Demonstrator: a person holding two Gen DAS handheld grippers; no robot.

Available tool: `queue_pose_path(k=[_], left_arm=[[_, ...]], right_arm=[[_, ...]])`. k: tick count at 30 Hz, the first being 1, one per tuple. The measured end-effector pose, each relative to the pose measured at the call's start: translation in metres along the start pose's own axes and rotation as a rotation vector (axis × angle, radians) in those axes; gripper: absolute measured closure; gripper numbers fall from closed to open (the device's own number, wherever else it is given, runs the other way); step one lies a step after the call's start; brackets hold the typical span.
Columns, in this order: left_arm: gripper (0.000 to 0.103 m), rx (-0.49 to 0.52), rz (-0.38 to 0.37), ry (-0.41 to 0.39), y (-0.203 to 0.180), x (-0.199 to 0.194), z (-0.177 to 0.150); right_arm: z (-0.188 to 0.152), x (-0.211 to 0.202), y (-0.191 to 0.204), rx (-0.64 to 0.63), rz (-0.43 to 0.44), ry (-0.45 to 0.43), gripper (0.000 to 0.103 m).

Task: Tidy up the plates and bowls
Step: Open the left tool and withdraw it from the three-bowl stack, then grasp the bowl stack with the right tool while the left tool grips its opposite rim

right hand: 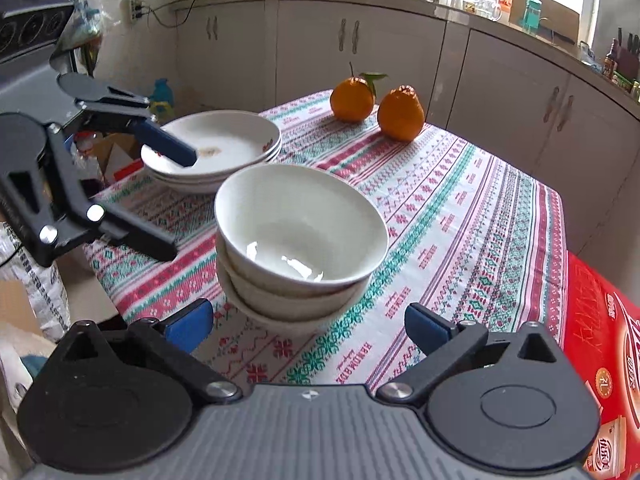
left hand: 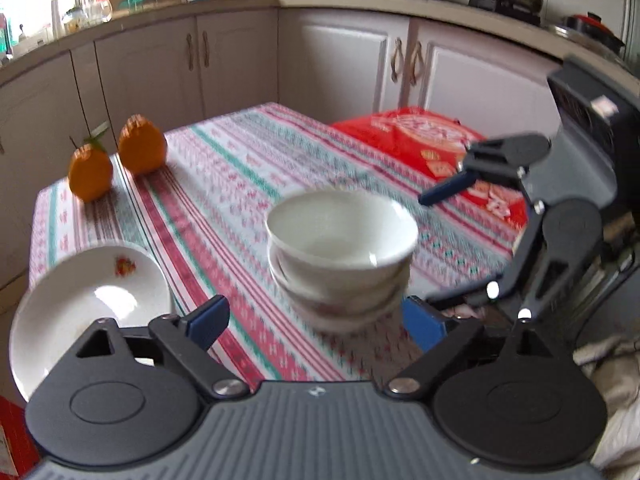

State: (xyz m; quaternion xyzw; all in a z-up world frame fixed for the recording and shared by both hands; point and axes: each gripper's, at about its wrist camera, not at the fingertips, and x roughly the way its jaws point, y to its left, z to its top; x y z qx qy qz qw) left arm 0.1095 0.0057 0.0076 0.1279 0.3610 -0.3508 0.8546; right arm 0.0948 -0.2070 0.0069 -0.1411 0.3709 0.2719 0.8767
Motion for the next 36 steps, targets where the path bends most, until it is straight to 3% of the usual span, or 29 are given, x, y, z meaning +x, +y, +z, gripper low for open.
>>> queue_pose_path(k=[9,17,26,36], left_arm=[[0.010,0.061,-0.037,0.102,-0.008,0.041,-0.017],[0.010,0.143,-0.038,0.127,-0.006,0.067,-0.015],[0.013,0.230,-0.132,0.159,0.003,0.080,0.004],[0.019,0.320,-0.252,0.181,0.010,0.091,0.015]], right_arm=[[-0.006,0.020,-0.006,-0.021,0.006,0.061,0.000],[-0.005,0.045,-0.010,-0.127,0.055,0.093,0.000],[0.012,0.070,-0.015,-0.323,0.152,0.141,0.003],[0.027,0.076,-0.026,-0.359,0.299,0.189,0.011]])
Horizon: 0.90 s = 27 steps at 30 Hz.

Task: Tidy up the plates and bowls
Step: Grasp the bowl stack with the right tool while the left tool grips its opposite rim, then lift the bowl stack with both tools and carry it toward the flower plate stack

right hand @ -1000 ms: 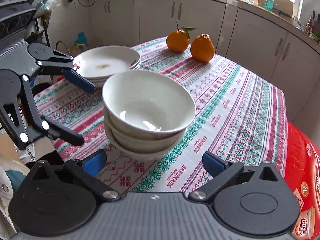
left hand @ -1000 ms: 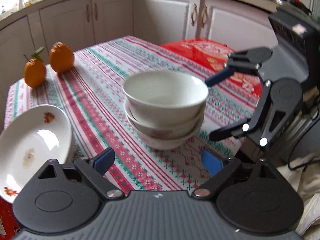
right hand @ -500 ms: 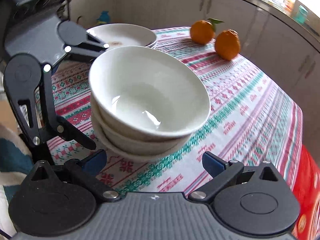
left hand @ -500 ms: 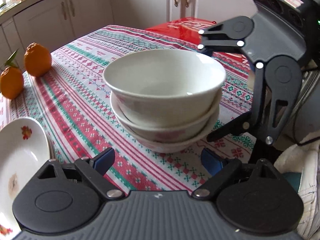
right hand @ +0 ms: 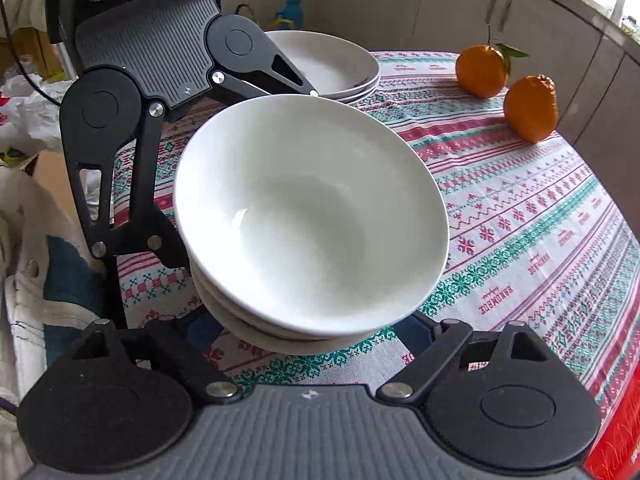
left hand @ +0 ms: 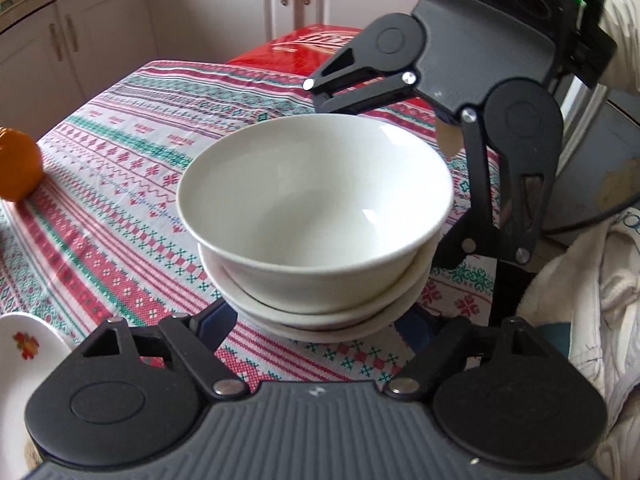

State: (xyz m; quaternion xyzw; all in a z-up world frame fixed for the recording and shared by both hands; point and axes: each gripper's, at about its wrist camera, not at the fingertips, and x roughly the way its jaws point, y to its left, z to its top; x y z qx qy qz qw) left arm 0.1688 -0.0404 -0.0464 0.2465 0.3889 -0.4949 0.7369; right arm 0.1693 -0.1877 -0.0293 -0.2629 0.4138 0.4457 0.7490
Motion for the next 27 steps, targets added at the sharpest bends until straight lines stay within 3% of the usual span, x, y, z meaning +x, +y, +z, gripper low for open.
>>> queue_pose_path(k=[11,27], left_arm=[[0.019,0.012,-0.083,0.005,0.013,-0.002,0.002],[0.019,0.020,-0.054,-0.058,0.012,-0.024,-0.001]], right_arm=[[0.002,-0.001,-0.002,0.004,0.052,0.017,0.016],[0.020,-0.011,0.004,-0.008,0.011,0.035,0.017]])
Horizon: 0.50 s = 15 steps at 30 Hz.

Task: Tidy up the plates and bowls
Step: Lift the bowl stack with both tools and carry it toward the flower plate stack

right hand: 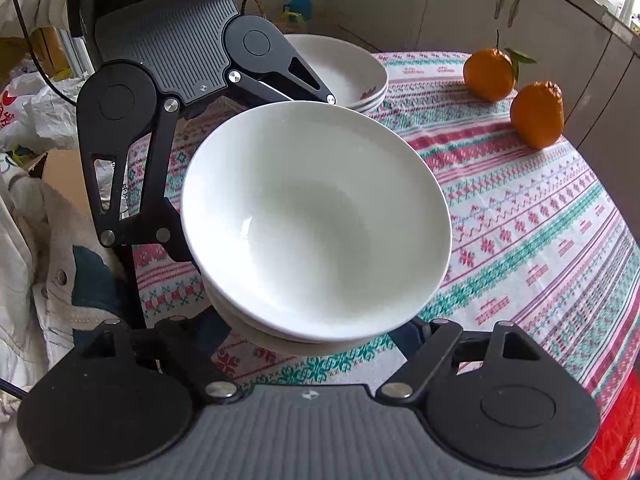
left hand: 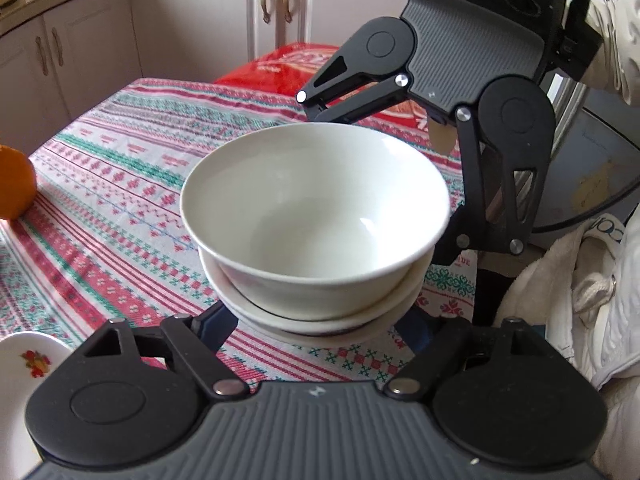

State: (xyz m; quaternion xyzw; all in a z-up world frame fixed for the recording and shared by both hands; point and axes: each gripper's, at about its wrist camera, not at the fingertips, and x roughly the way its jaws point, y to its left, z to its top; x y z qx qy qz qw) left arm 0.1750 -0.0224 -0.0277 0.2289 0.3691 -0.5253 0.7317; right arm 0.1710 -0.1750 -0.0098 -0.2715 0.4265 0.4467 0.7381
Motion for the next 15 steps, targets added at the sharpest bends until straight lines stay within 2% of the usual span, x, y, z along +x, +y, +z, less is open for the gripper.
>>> queue_pose_path(k=[8,15], left_arm=[[0.019,-0.017,0.075,-0.031,0.013,-0.037,-0.009],[0.019,-0.057,0.187,-0.048,0.039,-0.077,-0.026]], right_arm=[[0.040,-0.004,0.007,-0.086,-0.023,-0.020,0.017],[0.095,0.009,0.005,-0.191,-0.021,-0.063,0.017]])
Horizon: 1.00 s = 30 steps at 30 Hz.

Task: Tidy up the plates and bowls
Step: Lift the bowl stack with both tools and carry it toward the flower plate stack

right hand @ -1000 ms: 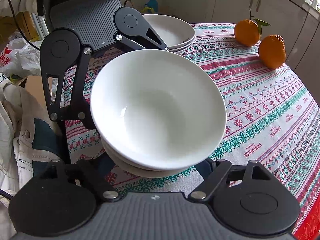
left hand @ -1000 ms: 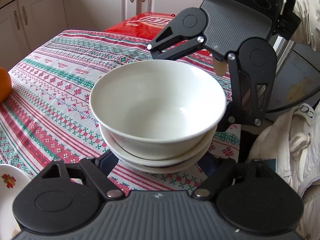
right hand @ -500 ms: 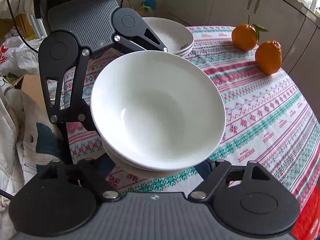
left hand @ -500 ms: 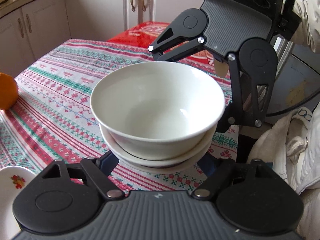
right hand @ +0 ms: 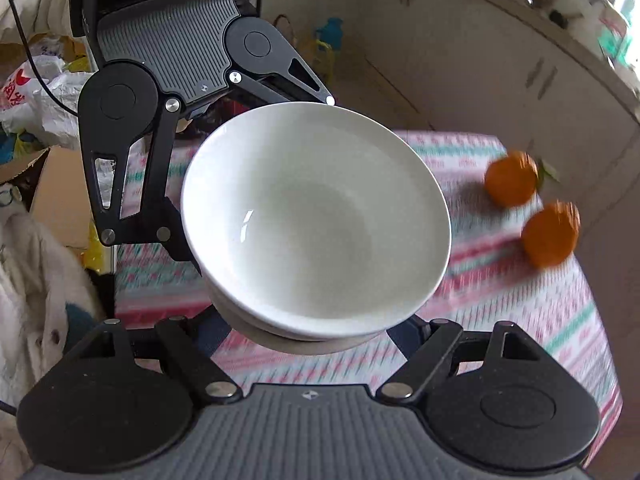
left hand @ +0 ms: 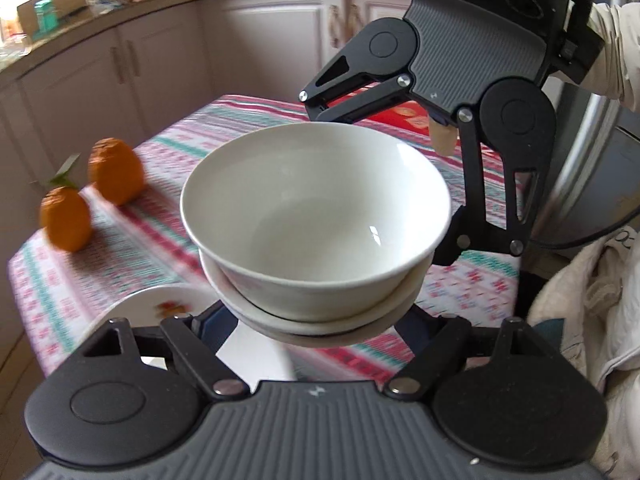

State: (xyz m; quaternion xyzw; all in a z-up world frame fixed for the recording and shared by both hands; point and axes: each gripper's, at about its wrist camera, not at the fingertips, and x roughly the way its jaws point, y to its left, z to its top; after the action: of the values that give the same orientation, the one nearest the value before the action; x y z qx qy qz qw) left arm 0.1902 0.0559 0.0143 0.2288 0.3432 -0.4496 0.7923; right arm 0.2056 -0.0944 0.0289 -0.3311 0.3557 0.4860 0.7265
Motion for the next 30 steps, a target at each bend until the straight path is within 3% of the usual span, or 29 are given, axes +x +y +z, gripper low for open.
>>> queue_pose_path(k=[6,13,30], left_arm=[[0.019,-0.053,0.086,0.013,0.030,-0.016,-0.019],[0.019,-0.121,0.118,0.050,0.056,-0.017,-0.047],[0.020,-0.157,0.120,0.041,0.075,-0.015,-0.062]], right_arm=[[0.042,0.032,-0.013,-0.073,0.028,-0.018,0.017],[0.068,0.074,-0.024,-0.101,0.081,-0.010,0.017],[0.075,0.101,-0.039,-0.017,0.133,-0.005,0.017]])
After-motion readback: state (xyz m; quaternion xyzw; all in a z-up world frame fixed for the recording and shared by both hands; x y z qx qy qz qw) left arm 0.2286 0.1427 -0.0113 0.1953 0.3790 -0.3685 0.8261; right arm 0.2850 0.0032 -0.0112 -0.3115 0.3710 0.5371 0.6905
